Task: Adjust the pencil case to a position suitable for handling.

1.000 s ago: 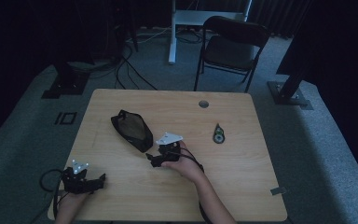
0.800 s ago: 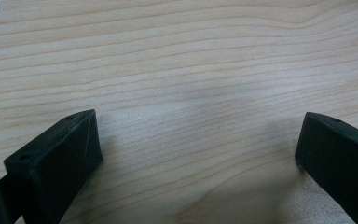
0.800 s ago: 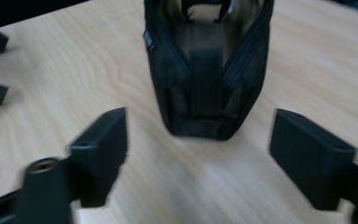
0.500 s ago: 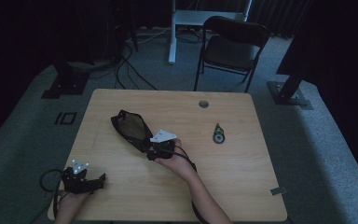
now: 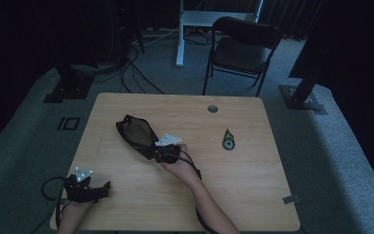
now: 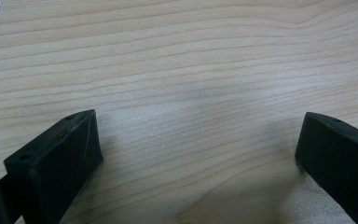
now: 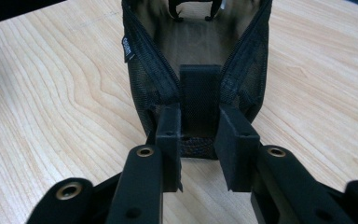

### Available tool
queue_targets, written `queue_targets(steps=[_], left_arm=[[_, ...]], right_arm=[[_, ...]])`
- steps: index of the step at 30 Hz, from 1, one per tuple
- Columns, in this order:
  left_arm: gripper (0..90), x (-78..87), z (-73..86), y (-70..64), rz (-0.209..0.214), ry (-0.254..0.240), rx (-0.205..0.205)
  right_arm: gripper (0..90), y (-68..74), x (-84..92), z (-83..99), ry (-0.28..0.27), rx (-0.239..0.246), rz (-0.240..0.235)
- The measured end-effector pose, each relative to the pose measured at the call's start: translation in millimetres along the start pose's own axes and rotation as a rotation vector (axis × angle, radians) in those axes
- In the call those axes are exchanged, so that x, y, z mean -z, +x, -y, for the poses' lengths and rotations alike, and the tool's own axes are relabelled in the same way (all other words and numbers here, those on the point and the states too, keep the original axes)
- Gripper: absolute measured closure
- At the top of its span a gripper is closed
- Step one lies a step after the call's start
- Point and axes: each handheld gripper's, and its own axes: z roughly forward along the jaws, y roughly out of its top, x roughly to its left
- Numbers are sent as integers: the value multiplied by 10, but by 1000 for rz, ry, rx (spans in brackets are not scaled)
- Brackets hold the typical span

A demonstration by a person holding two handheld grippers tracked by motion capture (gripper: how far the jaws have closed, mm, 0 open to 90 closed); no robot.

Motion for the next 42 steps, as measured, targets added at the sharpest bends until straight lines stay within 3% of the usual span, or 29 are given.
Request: queue_targets(steps=[27,36,42], left_arm=[[3,-1,0,-1,0,-2,2],[3,0,0,0,0,0,0],[3,0,0,-1,0,0,0]], right_arm=[[731,-156,242,152,6,-29,26],[731,-266,429,224,2,-41,55],[731,-405,601,380,11,-68,83]])
